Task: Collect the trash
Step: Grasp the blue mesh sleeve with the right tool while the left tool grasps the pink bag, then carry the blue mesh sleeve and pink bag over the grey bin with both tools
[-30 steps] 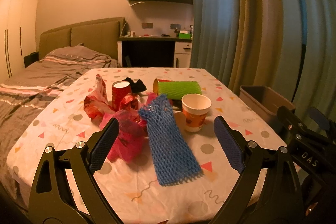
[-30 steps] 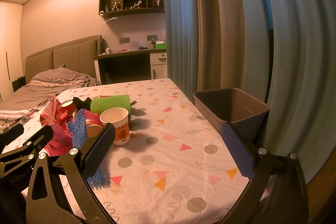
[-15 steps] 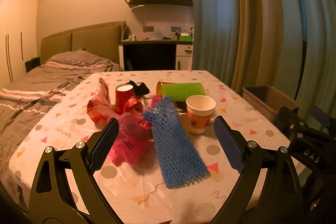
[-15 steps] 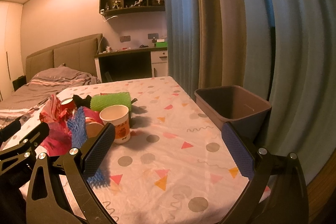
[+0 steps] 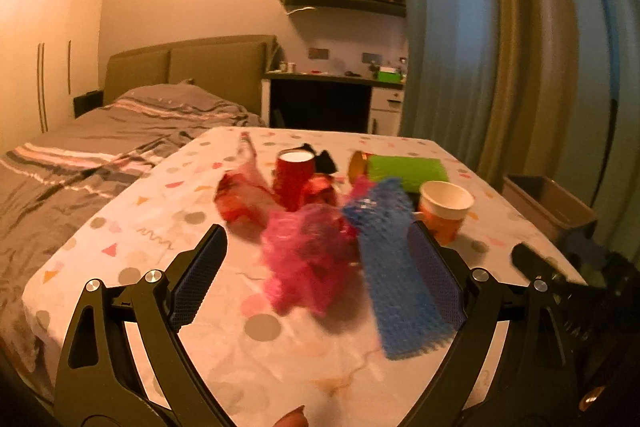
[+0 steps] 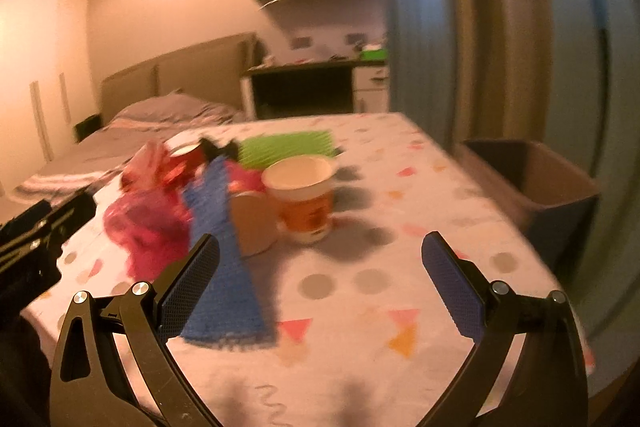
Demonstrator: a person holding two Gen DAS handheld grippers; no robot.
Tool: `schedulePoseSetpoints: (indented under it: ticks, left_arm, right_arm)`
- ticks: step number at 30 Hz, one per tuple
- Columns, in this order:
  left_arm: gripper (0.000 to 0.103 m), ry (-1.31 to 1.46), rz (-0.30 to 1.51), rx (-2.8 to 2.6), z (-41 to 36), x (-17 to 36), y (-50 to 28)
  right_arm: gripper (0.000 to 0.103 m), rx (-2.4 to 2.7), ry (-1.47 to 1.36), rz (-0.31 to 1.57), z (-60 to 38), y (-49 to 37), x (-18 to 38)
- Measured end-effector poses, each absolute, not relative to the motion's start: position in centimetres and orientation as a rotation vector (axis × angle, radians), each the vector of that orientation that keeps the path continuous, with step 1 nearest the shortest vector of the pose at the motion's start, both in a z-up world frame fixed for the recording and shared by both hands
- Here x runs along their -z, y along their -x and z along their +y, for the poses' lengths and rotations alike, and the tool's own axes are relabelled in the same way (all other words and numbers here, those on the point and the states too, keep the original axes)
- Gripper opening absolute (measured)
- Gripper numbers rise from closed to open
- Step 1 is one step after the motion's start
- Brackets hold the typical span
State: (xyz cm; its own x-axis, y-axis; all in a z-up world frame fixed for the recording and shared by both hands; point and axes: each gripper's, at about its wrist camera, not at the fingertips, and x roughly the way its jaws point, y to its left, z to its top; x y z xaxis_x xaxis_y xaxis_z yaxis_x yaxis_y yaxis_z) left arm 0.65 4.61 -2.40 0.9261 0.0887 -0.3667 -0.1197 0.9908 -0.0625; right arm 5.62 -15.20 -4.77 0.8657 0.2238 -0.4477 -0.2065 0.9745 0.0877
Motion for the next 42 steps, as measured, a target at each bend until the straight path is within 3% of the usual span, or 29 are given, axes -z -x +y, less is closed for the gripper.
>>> schedulePoseSetpoints:
  ticks: [5, 7, 11, 17, 20, 22, 25, 30, 37, 39, 42]
  left_arm:
    - [0.082, 0.105, 0.387, -0.124, 6.3, 3.4, -1.1]
    - [0.081, 0.111, 0.398, -0.123, 6.7, 3.9, -1.3]
    - [0.080, 0.111, 0.423, -0.113, 7.2, 4.9, -2.1]
    - [0.078, 0.147, 0.445, -0.089, 8.1, 5.7, -3.0]
    - [0.077, 0.147, 0.451, -0.085, 8.1, 6.0, -3.5]
    - [0.076, 0.148, 0.456, -0.080, 8.1, 6.2, -3.8]
    - [0.072, 0.157, 0.468, -0.069, 8.1, 6.2, -4.2]
    - [0.060, 0.164, 0.513, -0.041, 7.8, 6.8, -5.4]
    - [0.017, 0.182, 0.549, -0.016, 7.9, 7.3, -6.2]
    - [0.008, 0.181, 0.540, -0.013, 7.8, 7.1, -6.0]
    - [0.003, 0.170, 0.519, -0.018, 7.7, 6.5, -5.5]
  right_arm:
    - [0.089, -0.327, 0.002, 0.526, -11.7, -7.4, 6.1]
    - [0.079, -0.349, 0.014, 0.545, -10.8, -8.1, 6.5]
    - [0.073, -0.383, 0.033, 0.598, -9.1, -9.8, 7.4]
    - [0.055, -0.427, 0.046, 0.655, -8.4, -11.2, 8.4]
    - [0.038, -0.472, 0.056, 0.680, -7.8, -11.5, 9.0]
    - [0.021, -0.488, 0.072, 0.677, -7.5, -11.4, 9.1]
    - [0.009, -0.509, 0.084, 0.663, -7.3, -10.9, 9.0]
    - [0.008, -0.515, 0.098, 0.595, -7.8, -9.5, 7.9]
    - [0.008, -0.508, 0.096, 0.543, -9.5, -8.3, 6.4]
    - [0.008, -0.503, 0.093, 0.524, -10.0, -7.9, 5.8]
    - [0.008, -0.493, 0.080, 0.496, -11.0, -7.5, 5.0]
